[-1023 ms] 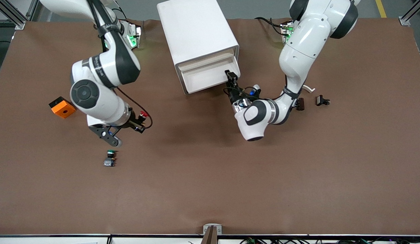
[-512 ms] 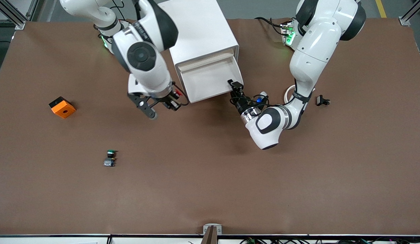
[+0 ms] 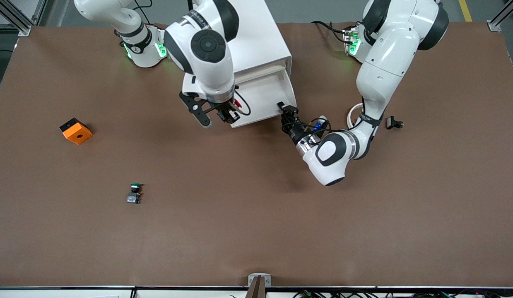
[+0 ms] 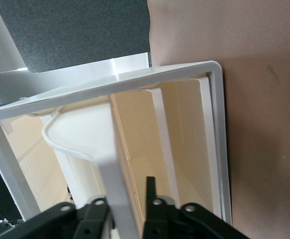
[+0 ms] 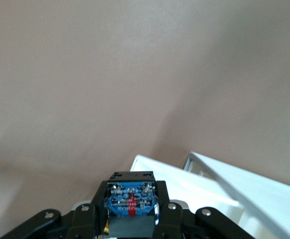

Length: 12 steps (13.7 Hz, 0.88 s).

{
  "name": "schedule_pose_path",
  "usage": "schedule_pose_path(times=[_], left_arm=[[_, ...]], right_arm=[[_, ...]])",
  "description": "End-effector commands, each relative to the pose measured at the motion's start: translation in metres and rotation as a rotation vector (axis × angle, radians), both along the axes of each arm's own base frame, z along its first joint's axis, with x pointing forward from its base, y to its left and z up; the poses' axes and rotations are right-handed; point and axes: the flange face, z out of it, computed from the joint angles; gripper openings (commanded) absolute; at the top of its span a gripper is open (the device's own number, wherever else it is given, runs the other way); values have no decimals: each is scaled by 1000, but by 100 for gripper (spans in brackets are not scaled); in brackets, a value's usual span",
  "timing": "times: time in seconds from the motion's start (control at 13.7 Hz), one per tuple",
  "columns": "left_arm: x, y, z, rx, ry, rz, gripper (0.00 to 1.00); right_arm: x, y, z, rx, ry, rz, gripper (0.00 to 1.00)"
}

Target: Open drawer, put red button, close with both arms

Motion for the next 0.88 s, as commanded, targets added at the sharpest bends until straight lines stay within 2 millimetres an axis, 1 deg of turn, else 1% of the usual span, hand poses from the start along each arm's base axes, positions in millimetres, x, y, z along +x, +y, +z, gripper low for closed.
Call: schedule_pose_path(times=[0.0,0.15,0.37,0.44,0.58,0.66,0.8], left_arm=[[8,4,-16,6,-45,7,100],[10,6,-11,-22,-69,2,100],[10,-4,3,-171,-134,-28,100],[15,-2,10,-231,-174,-35,100],[22,4,20,-345,-220,-43,100],[24,7,28,-407,-237,-49,100],[26,13,35,-515,-257,-58,100]], right_arm=[[-15,20,-3,-5,-36,-22,0],[-28,34,-12,-16,-43,-10,0],[-48,44,-31,-46,-34,30,0],[-56,47,-36,-58,-32,43,0],[-64,53,-45,-51,-38,45,0],[-69,58,-46,-40,-48,47,0],[-70,61,-46,-33,-54,43,0]])
